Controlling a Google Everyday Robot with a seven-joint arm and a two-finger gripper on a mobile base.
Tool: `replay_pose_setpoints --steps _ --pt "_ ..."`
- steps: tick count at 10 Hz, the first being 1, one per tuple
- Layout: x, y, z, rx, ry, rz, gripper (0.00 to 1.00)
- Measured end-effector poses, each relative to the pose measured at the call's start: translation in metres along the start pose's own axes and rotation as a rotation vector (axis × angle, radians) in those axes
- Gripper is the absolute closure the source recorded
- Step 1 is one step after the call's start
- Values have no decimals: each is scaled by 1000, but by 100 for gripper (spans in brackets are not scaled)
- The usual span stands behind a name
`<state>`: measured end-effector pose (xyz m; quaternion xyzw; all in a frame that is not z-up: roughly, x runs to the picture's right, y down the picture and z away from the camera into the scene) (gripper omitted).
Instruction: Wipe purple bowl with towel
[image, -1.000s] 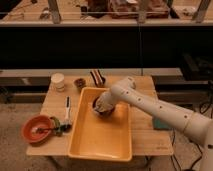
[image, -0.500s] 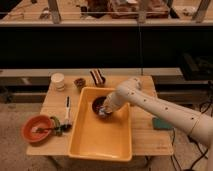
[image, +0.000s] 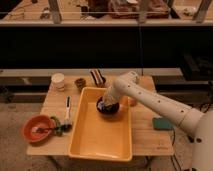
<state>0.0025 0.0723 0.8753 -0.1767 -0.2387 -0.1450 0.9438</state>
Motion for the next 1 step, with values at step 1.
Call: replay_pose_setpoints --steps 1 --pt "-3 1 3 -2 -17 2 100"
